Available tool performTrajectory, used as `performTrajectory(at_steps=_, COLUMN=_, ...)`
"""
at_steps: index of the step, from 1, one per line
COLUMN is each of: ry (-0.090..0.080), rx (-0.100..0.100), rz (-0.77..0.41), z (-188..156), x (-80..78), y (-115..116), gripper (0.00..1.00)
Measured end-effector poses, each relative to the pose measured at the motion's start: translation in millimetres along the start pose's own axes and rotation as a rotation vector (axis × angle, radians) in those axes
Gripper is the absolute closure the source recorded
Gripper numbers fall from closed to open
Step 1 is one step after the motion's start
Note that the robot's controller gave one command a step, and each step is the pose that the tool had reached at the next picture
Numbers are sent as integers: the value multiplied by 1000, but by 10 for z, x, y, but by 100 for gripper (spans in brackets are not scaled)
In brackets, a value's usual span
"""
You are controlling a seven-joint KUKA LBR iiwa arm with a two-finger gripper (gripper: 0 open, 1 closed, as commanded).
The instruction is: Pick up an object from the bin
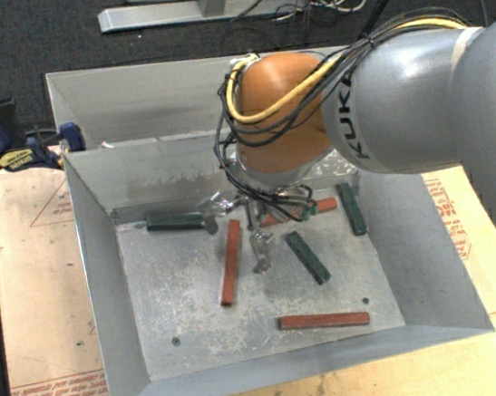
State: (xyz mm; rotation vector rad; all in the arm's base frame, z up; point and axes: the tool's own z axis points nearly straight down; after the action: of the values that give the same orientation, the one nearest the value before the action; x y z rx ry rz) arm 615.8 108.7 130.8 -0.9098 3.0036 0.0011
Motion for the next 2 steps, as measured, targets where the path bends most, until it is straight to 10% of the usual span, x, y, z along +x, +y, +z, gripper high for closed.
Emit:
performTrajectory(at_steps=1, ry=-1, rx=0, rz=-260, z=578, x=-23, y=71, gripper=0)
performTrajectory(at_steps=2, ry=-3, rx=0, rz=-373, z=592, x=-31, y=-18, gripper=100)
